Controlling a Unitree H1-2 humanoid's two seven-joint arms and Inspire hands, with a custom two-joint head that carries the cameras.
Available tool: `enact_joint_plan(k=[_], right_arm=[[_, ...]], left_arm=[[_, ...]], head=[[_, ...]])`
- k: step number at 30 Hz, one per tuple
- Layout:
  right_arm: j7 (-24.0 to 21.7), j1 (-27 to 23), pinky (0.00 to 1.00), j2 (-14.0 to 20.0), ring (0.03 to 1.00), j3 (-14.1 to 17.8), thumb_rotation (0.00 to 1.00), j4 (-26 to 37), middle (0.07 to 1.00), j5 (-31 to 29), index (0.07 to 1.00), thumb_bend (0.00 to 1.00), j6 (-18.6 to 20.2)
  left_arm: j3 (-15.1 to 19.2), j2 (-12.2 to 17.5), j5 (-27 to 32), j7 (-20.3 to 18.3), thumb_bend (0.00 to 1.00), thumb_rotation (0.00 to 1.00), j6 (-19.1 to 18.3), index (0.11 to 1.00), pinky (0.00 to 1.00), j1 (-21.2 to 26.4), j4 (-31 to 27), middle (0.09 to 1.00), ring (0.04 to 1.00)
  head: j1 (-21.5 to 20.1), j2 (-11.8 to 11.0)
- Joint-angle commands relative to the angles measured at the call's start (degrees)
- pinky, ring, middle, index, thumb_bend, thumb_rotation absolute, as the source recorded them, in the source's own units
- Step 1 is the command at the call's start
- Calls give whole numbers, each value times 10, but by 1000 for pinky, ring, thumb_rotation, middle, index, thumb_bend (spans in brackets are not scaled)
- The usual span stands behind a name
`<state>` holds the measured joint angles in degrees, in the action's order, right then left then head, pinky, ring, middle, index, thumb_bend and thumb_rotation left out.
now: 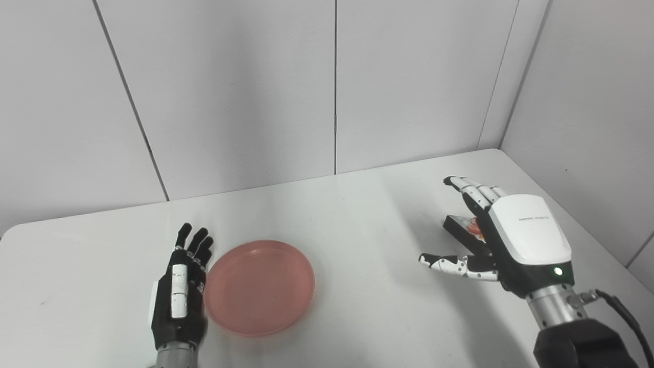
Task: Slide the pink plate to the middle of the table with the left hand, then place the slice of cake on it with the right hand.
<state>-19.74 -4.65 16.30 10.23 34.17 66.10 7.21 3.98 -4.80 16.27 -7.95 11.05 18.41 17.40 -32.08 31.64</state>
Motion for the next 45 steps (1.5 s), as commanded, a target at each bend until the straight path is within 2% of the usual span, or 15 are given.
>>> enact_joint_plan(k=[1,12,20,31,36,41,45], right_arm=[[17,-22,616,25,762,12,703,-14,809,2,821,864,6],[45,-57,681,77,761,8,698,-124,805,8,826,849,19],[80,-89,618,101,716,-1,698,-202,777,4,804,852,28],[99,-121,625,124,713,-37,680,-297,768,-9,802,855,50],[127,-131,585,136,682,-55,690,-340,753,-20,794,862,45],[149,-141,592,146,690,-73,695,-374,754,-25,787,855,48],[158,-148,613,151,701,-84,654,-398,761,-32,787,841,53]], left_arm=[[-5,-6,-4,-9,902,785,13,922,969,-43,48,895,902],[-7,-5,-4,-9,904,779,9,926,956,-46,43,898,898],[-8,-4,-8,-10,896,788,12,933,949,-46,44,904,893],[-8,-9,-10,-8,909,770,9,919,940,-53,38,892,879],[-7,-10,-8,-7,905,769,5,921,914,-58,33,895,885],[-7,-9,-9,-8,895,775,7,927,905,-61,33,901,875],[-6,-10,-8,-6,905,766,6,918,887,-63,31,895,868]], head=[[1,0],[8,1],[10,0],[19,3],[22,5],[25,6],[27,7]])
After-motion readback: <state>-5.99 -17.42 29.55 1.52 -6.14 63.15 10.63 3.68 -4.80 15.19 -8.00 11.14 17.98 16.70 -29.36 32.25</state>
